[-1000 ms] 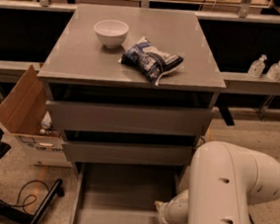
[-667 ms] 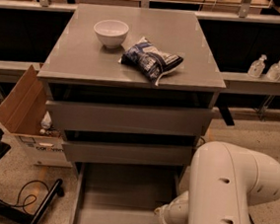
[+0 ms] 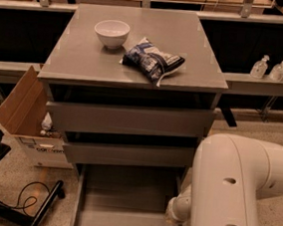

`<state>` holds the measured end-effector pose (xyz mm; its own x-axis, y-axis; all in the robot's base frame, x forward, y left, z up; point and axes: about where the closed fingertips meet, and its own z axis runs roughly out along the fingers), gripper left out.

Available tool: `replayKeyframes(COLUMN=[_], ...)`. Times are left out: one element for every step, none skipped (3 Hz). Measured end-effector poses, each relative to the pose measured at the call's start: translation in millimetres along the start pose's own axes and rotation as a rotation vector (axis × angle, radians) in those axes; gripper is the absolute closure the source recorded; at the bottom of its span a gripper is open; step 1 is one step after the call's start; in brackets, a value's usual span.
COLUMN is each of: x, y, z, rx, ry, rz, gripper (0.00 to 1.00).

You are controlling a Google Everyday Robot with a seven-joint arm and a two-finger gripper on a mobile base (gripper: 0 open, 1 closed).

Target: Open bottom drawer

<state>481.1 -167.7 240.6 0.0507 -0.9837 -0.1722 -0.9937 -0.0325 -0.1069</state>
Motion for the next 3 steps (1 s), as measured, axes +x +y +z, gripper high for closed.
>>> replayKeyframes(x=[30, 53, 78], y=[-19, -17, -3], z=[-70, -143, -217], rx=[0.002, 0.0, 0.026], ry=[0.17, 0.335, 0.434], rz=[-0.027, -0.01, 0.049], gripper=[1.0, 1.0, 1.0])
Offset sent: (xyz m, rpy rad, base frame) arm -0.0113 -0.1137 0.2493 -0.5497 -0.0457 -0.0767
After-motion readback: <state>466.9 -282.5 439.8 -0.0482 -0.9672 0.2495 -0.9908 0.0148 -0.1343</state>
